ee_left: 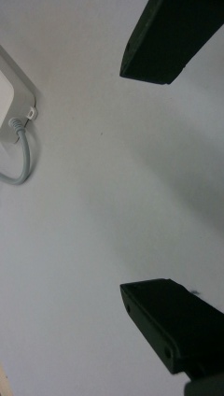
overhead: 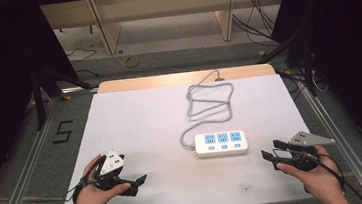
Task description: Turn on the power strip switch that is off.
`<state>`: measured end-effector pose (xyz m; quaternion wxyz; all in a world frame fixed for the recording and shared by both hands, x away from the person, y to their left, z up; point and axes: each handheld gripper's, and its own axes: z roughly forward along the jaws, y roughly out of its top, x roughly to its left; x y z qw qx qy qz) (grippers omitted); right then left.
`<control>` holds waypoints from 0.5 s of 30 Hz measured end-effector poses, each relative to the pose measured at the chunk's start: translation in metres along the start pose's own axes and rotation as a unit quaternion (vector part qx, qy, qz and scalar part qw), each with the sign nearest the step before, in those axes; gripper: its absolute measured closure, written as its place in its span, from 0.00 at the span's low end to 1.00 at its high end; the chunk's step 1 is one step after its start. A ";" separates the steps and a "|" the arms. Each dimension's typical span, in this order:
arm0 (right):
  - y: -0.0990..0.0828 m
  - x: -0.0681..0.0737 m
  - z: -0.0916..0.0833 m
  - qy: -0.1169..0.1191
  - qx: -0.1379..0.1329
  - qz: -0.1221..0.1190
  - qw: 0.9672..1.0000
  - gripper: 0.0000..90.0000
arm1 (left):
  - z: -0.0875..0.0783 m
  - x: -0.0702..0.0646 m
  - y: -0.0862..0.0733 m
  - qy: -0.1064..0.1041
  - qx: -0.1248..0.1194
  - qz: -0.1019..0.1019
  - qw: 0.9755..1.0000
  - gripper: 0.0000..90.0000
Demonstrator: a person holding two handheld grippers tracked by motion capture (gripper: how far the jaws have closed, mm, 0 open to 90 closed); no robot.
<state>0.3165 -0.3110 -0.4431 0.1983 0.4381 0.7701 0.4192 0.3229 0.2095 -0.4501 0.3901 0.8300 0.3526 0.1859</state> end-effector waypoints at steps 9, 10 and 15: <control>0.005 0.003 -0.002 -0.010 0.019 -0.016 1.000 0.77 | 0.001 -0.001 0.001 0.003 -0.002 0.000 1.000 0.00; 0.007 0.004 -0.003 -0.013 0.021 -0.022 0.999 0.81 | 0.001 -0.001 0.001 0.003 -0.002 0.000 1.000 0.00; 0.011 0.005 -0.003 -0.020 0.021 -0.037 0.999 0.96 | 0.002 -0.002 0.001 0.005 -0.001 -0.001 1.000 0.00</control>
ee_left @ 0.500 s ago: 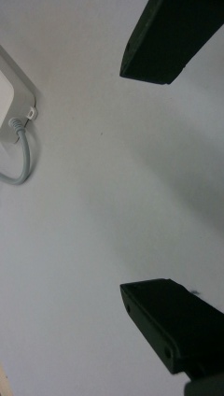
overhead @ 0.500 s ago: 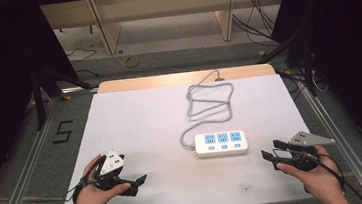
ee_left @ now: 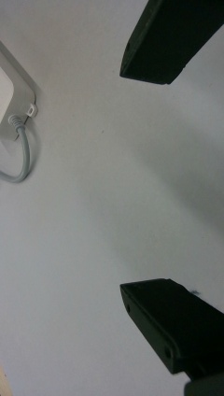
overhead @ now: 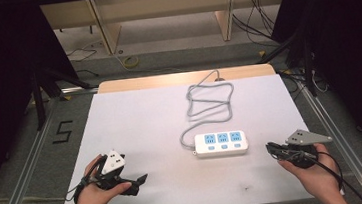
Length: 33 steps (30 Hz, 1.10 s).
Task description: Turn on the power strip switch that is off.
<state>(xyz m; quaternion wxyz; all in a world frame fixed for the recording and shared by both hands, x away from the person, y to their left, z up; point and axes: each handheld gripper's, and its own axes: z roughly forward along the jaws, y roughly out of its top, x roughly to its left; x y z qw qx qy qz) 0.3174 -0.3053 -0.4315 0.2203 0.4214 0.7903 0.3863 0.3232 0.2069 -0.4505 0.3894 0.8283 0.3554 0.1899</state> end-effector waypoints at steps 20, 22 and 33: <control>0.016 0.003 0.010 0.013 0.014 -0.012 1.000 1.00 | 0.002 -0.002 0.001 0.000 0.003 0.004 1.000 0.00; 0.018 0.003 0.012 0.015 0.017 -0.013 1.000 1.00 | 0.002 -0.002 0.001 0.001 0.003 0.004 1.000 0.00; 0.022 0.004 0.017 0.024 0.024 -0.010 0.999 1.00 | 0.003 -0.002 0.001 0.000 0.005 0.004 1.000 0.00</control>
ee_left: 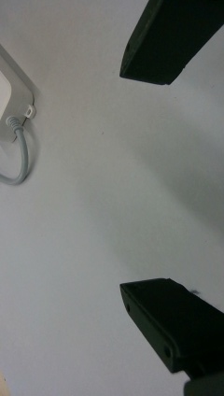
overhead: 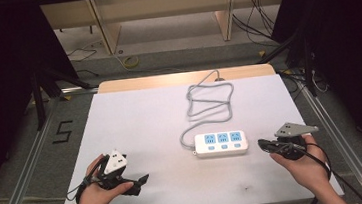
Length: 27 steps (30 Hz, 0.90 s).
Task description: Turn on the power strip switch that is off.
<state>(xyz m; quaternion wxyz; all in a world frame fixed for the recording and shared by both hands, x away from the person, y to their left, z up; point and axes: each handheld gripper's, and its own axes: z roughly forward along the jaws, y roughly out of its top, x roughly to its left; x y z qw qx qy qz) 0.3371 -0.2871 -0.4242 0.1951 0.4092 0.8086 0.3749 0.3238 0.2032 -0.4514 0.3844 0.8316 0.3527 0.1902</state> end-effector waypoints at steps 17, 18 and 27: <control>0.004 -0.001 0.003 -0.006 0.003 0.000 1.000 1.00 | 0.002 -0.001 0.000 0.002 0.003 -0.001 1.000 0.00; 0.004 -0.001 0.003 -0.006 0.003 0.000 1.000 1.00 | 0.002 -0.001 0.000 0.002 0.003 0.000 1.000 0.00; 0.008 0.002 0.006 0.000 0.000 0.001 1.000 1.00 | 0.002 -0.001 0.000 0.002 0.004 0.002 1.000 0.00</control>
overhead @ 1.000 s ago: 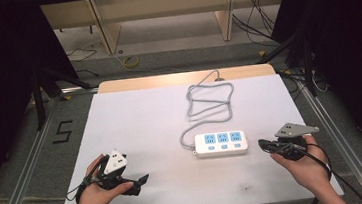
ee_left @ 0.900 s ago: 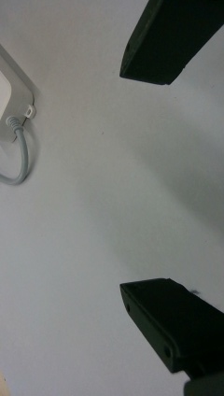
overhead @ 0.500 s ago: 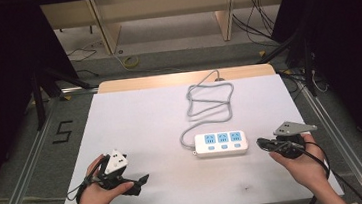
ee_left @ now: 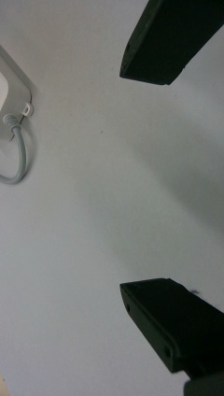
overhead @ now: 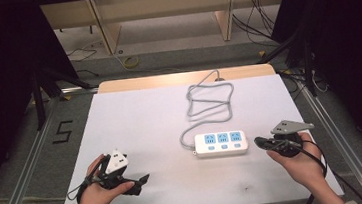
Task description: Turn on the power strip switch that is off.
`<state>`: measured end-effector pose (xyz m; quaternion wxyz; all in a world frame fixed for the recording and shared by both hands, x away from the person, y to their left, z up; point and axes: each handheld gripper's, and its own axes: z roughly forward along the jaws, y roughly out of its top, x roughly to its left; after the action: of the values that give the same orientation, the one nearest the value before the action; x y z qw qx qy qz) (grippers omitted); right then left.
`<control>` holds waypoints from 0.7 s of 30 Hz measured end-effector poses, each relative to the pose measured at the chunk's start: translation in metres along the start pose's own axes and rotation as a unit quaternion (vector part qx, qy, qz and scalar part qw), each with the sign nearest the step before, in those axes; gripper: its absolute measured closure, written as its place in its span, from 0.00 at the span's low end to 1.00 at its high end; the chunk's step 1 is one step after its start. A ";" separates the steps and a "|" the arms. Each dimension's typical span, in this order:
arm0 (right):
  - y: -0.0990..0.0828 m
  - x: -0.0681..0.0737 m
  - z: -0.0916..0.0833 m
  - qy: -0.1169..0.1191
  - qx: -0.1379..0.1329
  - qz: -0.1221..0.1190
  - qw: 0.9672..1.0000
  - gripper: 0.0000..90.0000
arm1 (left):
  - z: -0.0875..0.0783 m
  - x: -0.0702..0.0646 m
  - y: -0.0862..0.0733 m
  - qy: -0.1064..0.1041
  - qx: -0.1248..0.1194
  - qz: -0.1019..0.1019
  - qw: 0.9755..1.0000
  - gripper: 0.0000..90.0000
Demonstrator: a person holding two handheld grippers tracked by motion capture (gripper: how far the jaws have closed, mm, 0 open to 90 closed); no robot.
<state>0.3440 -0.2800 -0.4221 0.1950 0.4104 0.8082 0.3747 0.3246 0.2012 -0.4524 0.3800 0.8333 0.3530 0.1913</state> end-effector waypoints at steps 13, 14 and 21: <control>0.005 0.003 0.005 0.004 -0.004 -0.003 1.000 1.00 | 0.000 0.000 0.000 0.002 0.001 0.001 1.000 0.00; 0.005 0.003 0.005 0.004 -0.003 -0.003 1.000 1.00 | 0.000 0.000 0.000 0.001 0.001 0.001 1.000 0.00; 0.007 0.005 0.008 0.006 -0.004 -0.006 1.000 1.00 | 0.001 0.000 0.000 0.002 0.001 0.002 1.000 0.00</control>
<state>0.3501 -0.2700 -0.4215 0.1936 0.4023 0.8105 0.3791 0.3250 0.2009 -0.4527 0.3781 0.8340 0.3524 0.1929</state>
